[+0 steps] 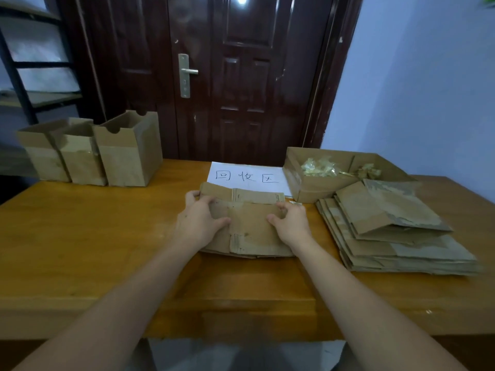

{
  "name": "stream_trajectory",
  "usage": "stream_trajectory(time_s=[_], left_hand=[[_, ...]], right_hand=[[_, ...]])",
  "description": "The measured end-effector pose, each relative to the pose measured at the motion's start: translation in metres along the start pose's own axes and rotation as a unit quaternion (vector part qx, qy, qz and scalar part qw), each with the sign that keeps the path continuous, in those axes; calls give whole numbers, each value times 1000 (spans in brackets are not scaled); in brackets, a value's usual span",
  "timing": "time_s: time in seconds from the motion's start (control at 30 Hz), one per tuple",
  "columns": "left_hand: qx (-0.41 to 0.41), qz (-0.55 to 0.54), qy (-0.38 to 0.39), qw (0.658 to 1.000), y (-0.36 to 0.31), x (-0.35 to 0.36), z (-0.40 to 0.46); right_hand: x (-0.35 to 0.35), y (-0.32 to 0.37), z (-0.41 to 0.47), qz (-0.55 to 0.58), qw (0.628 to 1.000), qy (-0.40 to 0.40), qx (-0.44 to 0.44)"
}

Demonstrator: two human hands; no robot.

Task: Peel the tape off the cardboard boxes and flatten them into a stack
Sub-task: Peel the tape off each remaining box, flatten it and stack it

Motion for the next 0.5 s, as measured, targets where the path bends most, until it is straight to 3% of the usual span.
stream_trajectory(time_s=[0.13,0.3,0.5], left_hand=[[19,18,-14,1000,-35,-8,8],[86,-38,-24,995,-114,-9,17],[134,-162,63,976,-228,35,13]], right_hand=[[-40,25,6,-32,998,-35,-30],[-132,44,20,-101,989,-88,-60],[-255,9,37,-132,984,-118,-28]])
Point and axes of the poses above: each hand's wrist, its own z-axis towards the middle knuckle, its own x-axis out of the palm, y = z × x, the point moved 9 cm from there along z, towards the middle knuckle, and after that the axes turned 1 degree about -x, right-handed, at the moved point
